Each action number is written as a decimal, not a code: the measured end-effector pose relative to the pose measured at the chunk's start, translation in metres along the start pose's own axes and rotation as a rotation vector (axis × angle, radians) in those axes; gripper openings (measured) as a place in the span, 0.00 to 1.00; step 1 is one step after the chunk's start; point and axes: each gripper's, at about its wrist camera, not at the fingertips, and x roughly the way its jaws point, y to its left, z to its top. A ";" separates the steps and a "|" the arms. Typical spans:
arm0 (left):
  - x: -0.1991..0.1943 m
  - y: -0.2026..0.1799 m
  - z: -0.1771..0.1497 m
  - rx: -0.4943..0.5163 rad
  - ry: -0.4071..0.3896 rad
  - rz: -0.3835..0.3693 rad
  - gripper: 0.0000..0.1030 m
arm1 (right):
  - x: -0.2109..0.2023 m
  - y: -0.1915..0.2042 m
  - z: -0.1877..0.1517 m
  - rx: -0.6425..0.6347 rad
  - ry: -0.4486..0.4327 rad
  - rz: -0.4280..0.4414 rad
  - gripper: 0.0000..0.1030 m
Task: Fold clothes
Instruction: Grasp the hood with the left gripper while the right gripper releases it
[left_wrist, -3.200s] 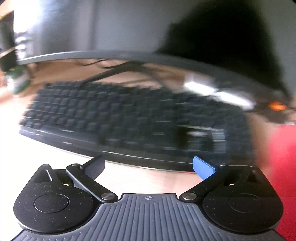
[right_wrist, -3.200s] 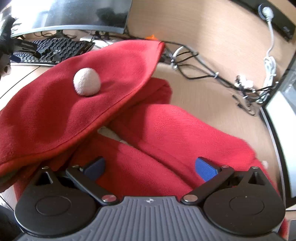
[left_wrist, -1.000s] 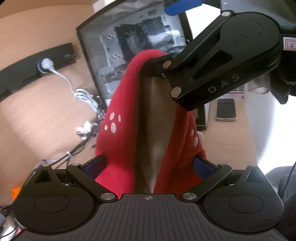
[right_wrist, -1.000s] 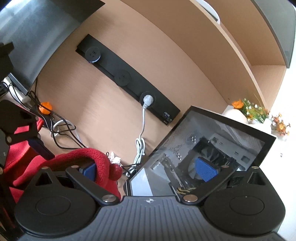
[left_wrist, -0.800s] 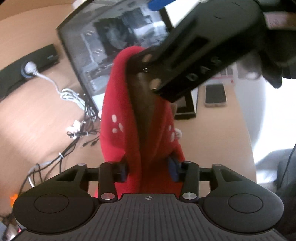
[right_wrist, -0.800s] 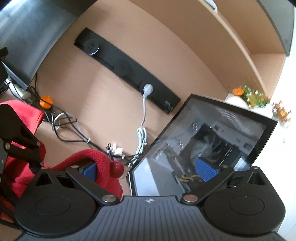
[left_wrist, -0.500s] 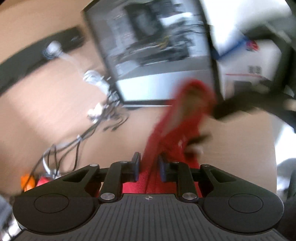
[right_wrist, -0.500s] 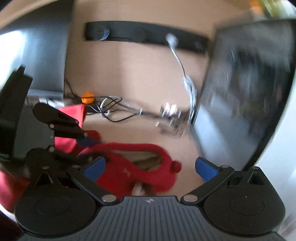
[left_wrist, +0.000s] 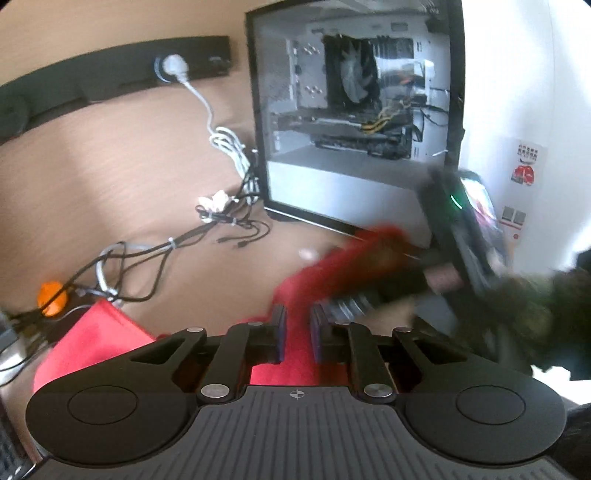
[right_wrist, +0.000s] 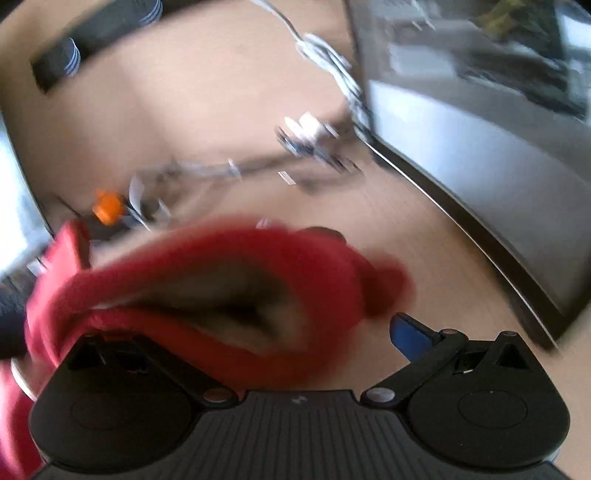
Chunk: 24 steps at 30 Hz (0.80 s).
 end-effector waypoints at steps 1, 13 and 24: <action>-0.005 0.003 -0.004 -0.011 -0.001 0.023 0.15 | 0.000 0.010 0.007 -0.036 -0.034 0.049 1.00; -0.054 0.100 -0.048 -0.429 -0.033 0.277 0.68 | 0.040 0.138 -0.022 -0.539 0.063 0.292 1.00; 0.084 0.096 0.005 -0.417 0.122 -0.041 0.91 | 0.013 0.078 -0.035 -0.363 0.109 0.193 1.00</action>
